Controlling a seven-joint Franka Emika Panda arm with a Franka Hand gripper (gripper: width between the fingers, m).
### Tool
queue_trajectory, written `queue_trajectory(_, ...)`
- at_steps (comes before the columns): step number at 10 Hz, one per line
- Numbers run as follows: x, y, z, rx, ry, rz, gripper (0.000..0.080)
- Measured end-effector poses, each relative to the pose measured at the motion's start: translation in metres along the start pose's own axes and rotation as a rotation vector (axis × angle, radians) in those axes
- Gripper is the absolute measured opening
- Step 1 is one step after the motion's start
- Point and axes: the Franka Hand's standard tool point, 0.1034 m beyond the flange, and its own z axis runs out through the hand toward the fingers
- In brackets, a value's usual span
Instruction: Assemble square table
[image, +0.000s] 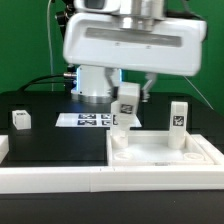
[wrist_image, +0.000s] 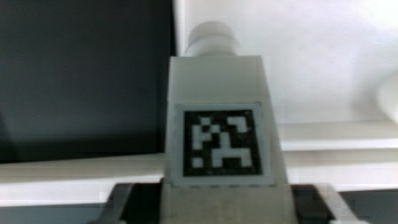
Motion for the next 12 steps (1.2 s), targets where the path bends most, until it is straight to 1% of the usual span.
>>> queue_trajectory(1, 0.001, -0.013, 0.001, -0.001, 0.013, -0.014, 0.029)
queue_trajectory(2, 0.002, -0.012, 0.002, 0.001, 0.035, -0.019, 0.029)
queue_trajectory(3, 0.002, -0.011, 0.002, 0.0, 0.032, -0.017, 0.029)
queue_trajectory(4, 0.006, -0.012, 0.002, 0.005, 0.071, -0.018, 0.029)
queue_trajectory(5, 0.008, -0.015, 0.003, 0.013, 0.144, -0.022, 0.029)
queue_trajectory(6, 0.004, -0.022, 0.006, 0.029, 0.258, -0.026, 0.029)
queue_trajectory(7, -0.002, -0.03, 0.007, 0.039, 0.316, -0.036, 0.029)
queue_trajectory(8, 0.0, -0.043, 0.004, 0.051, 0.336, -0.042, 0.029)
queue_trajectory(9, 0.002, -0.054, 0.0, 0.06, 0.317, -0.039, 0.029)
queue_trajectory(12, 0.002, -0.054, 0.001, 0.059, 0.317, -0.042, 0.029)
